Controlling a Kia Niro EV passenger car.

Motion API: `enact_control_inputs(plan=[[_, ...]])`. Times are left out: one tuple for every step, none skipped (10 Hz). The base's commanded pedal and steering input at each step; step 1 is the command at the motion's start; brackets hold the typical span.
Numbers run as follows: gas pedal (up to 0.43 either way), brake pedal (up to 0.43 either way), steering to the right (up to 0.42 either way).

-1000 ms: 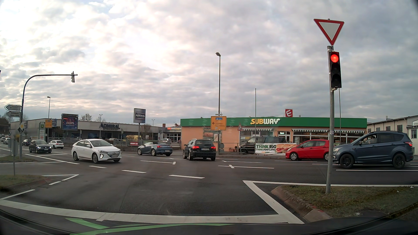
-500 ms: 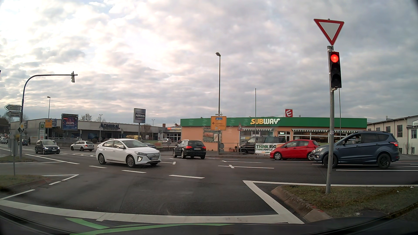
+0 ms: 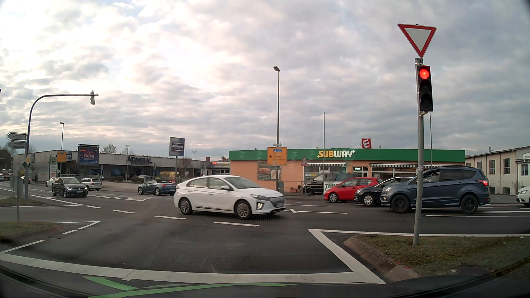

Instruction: Follow the waypoints while adhering to traffic rules and regulations

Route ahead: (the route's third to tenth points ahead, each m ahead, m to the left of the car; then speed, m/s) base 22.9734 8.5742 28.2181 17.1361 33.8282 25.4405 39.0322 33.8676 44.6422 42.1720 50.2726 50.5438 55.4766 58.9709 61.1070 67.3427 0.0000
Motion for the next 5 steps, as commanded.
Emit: enact_control_inputs(plan=[[0.000, 0.311, 0.034], [0.000, 0.311, 0.034], [0.000, 0.311, 0.034], [0.000, 0.311, 0.035], [0.000, 0.317, 0.035]])
